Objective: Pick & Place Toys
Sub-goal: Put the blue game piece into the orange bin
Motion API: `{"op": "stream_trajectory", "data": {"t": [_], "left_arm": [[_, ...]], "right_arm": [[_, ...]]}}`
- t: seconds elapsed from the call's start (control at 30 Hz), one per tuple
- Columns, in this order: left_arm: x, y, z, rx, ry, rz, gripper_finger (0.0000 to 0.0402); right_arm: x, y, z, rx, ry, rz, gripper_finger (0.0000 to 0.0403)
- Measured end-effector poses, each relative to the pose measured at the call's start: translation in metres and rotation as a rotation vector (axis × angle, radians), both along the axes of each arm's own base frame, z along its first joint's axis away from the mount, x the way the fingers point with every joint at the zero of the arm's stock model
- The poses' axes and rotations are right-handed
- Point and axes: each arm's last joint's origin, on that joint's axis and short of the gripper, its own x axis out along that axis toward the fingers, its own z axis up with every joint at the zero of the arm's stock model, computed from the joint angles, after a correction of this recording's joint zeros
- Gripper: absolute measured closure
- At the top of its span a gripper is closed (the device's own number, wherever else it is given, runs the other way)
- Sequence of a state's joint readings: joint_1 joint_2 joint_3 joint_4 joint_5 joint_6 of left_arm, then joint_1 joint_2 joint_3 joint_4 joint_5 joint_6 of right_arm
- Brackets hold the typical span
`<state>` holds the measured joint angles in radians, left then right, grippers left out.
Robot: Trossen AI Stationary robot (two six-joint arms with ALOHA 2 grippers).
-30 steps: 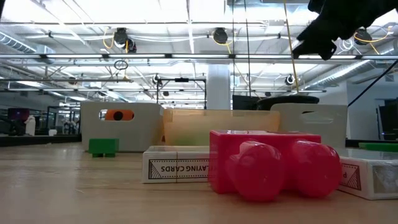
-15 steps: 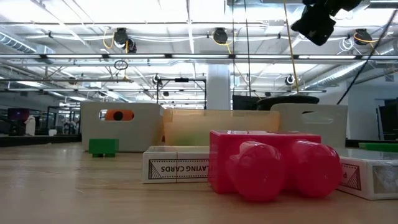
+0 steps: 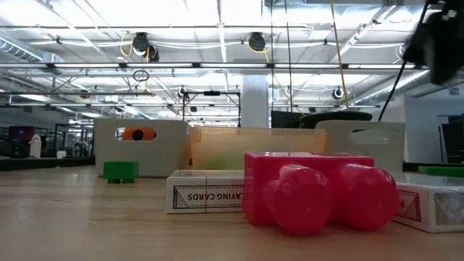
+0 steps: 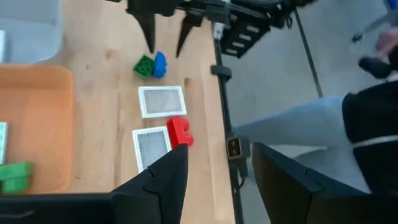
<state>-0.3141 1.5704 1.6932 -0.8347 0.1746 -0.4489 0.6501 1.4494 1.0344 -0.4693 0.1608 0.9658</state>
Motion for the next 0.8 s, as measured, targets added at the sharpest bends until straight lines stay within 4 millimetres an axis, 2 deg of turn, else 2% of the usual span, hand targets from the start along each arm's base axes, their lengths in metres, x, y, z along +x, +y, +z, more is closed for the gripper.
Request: {"op": "stream_trajectory", "data": {"t": [0.27, 0.63, 0.8], "left_arm": [[-0.004, -0.01, -0.001, 0.035, -0.011, -0.053, 0.022], [-0.004, -0.01, -0.001, 0.036, -0.012, -0.053, 0.022], [-0.004, -0.01, -0.001, 0.039, -0.012, -0.044, 0.022]], "right_arm": [[-0.01, 0.028, -0.024, -0.008, 0.092, 0.016, 0.0204], [-0.013, 0.027, -0.046, -0.146, 0.193, 0.033, 0.0204], [-0.013, 0.028, -0.049, -0.155, 0.196, 0.041, 0.0204]]}}
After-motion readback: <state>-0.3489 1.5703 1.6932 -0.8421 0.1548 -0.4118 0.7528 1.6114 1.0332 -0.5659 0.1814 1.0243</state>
